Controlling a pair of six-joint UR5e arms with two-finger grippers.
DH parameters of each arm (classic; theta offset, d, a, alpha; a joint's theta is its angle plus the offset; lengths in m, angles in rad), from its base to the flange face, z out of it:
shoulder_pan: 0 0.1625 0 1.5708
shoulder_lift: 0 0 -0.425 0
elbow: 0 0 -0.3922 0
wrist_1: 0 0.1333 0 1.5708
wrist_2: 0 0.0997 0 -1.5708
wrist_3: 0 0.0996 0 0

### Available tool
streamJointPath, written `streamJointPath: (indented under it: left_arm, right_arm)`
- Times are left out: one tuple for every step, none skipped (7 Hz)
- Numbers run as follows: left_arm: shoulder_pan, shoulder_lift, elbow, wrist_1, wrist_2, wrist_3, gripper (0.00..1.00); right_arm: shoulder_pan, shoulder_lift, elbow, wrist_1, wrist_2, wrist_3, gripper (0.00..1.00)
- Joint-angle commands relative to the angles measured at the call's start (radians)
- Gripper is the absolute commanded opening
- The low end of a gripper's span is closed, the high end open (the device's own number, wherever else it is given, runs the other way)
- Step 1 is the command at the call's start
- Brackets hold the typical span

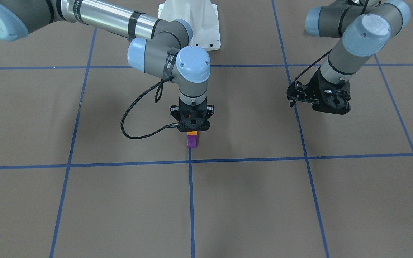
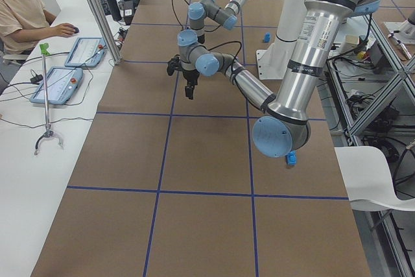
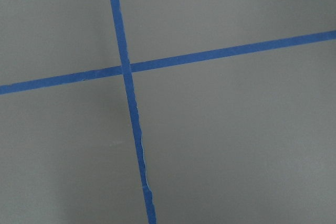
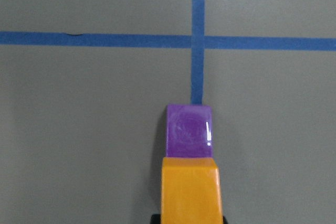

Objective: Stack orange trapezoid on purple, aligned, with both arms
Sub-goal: 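Align and lower the orange block onto the purple block with the right gripper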

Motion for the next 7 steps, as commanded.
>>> streamJointPath:
  left_arm:
    - [0.000, 0.000, -0.003, 0.001, -0.001, 0.000, 1.00]
    - [-0.002, -0.002, -0.003, 0.001, -0.001, 0.000, 1.00]
    - [-0.002, 0.000, -0.009, 0.003, -0.001, 0.000, 1.00]
    - [-0.002, 0.000, -0.010, 0.003, -0.001, 0.000, 1.00]
    - [-0.003, 0.000, -0.010, 0.004, -0.001, 0.000, 1.00]
    - [-0.003, 0.001, -0.016, 0.004, -0.001, 0.000, 1.00]
    - [-0.003, 0.003, -0.020, 0.004, -0.001, -0.002, 1.00]
  right_arm:
    - [0.001, 0.000, -0.002, 0.002, 0.000, 0.000, 0.00]
    - [-0.001, 0.000, -0.002, 0.002, 0.000, 0.000, 0.00]
    - [-0.001, 0.000, -0.002, 0.002, 0.000, 0.005, 0.00]
    - [-0.001, 0.000, -0.002, 0.002, 0.000, 0.002, 0.39]
    - [-0.005, -0.002, 0.000, 0.002, -0.002, 0.012, 0.99]
    - [-0.005, -0.003, 0.000, 0.002, 0.000, 0.014, 1.00]
    - [-0.004, -0.003, 0.004, 0.002, 0.000, 0.012, 1.00]
